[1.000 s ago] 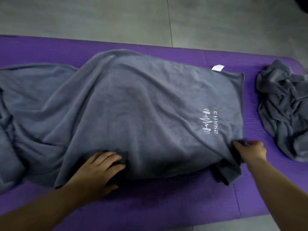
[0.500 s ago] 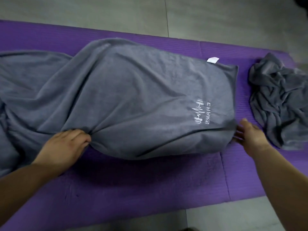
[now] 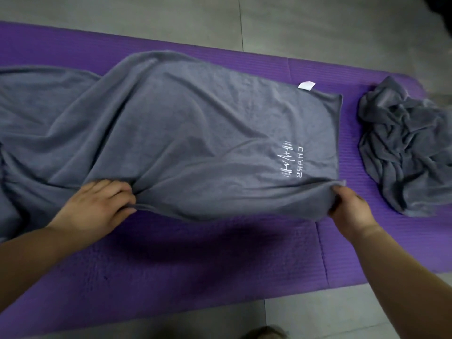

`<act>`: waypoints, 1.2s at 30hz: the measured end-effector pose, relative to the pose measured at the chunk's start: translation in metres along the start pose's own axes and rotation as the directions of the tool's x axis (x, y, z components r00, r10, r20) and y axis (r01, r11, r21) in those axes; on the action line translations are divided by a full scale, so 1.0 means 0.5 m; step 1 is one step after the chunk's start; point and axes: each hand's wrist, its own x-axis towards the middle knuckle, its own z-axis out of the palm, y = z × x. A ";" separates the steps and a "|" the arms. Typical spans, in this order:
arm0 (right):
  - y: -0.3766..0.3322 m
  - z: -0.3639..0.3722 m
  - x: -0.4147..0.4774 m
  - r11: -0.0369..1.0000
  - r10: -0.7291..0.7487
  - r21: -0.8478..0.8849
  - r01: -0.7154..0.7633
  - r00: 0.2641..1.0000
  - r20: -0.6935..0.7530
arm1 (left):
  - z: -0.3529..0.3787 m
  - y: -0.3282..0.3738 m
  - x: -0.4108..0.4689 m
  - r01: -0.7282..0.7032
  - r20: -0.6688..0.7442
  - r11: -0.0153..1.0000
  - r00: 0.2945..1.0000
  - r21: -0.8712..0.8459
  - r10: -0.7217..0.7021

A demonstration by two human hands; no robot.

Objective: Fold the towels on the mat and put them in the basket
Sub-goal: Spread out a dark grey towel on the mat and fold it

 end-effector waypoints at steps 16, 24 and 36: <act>0.022 -0.031 -0.038 0.248 -0.507 -0.957 0.149 0.862 0.003 | -0.014 0.132 -0.011 -0.076 0.289 0.977 0.948 -0.201 0.133; 0.027 0.319 -0.124 -0.373 -0.232 -0.380 0.846 0.311 0.922 | -0.159 0.018 -0.027 0.423 0.222 0.906 0.886 -0.025 -0.408; -0.044 0.406 -0.187 -0.320 0.219 -0.482 0.816 0.558 0.800 | -0.303 -0.144 -0.242 0.927 0.517 0.336 0.207 0.168 -0.831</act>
